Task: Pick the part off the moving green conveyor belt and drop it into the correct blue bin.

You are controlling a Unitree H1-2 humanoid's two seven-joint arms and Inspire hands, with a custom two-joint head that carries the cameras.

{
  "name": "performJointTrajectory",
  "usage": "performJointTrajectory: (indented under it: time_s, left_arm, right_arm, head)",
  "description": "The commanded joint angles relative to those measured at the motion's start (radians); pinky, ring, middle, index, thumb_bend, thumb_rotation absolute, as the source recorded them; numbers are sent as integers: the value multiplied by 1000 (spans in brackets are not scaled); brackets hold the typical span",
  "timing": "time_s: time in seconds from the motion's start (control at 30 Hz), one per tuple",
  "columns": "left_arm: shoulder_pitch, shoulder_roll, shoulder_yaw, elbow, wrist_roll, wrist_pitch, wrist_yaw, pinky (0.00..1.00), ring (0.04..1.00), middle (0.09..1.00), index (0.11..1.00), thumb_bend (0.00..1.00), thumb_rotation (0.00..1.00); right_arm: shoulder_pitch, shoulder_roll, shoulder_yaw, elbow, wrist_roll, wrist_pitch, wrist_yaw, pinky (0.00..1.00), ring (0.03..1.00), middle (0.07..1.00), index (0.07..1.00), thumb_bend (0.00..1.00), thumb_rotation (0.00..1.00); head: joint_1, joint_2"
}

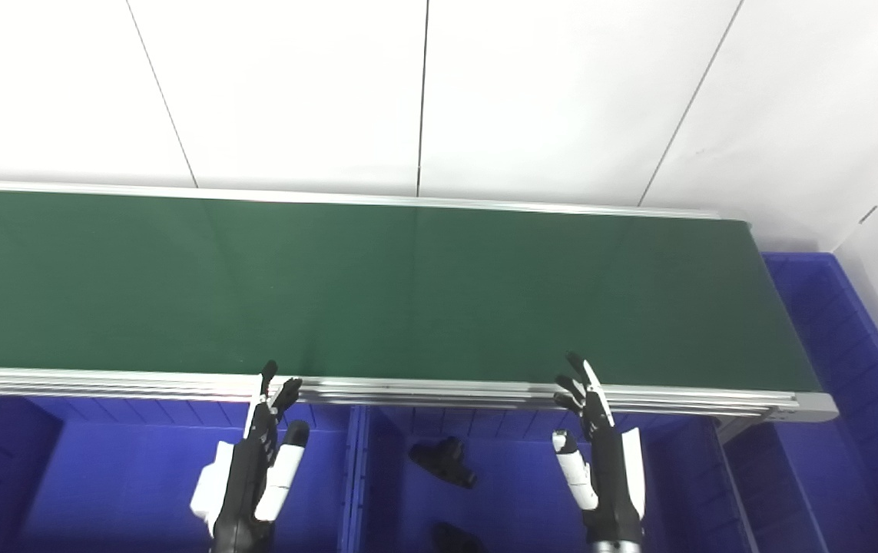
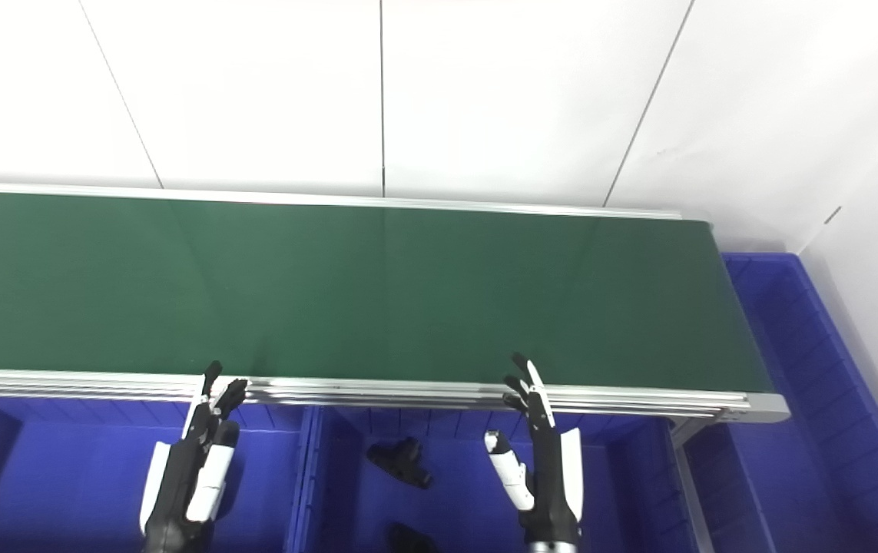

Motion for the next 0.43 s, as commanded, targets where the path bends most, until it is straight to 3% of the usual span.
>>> performJointTrajectory:
  time_s: [0.0, 0.17, 0.4]
  left_arm:
    - [0, 1, -3, -41, -1, -11, 5, 1000, 922, 919, 1000, 567, 923]
    - [3, 10, 2, -99, 1, 38, -6, 1000, 940, 942, 1000, 560, 981]
    - [5, 15, 11, -167, -48, 109, -24, 1000, 982, 958, 1000, 553, 991]
  right_arm:
    - [-2, 15, -21, -36, -24, -43, 24, 772, 859, 934, 929, 680, 1000]
    - [26, 63, -73, -104, -35, -6, 113, 797, 864, 936, 922, 652, 997]
    - [32, 131, -136, -149, -49, 60, 209, 812, 871, 938, 928, 659, 1000]
  head:
    - [-2, 9]
    - [-66, 116]
    - [-109, 188]
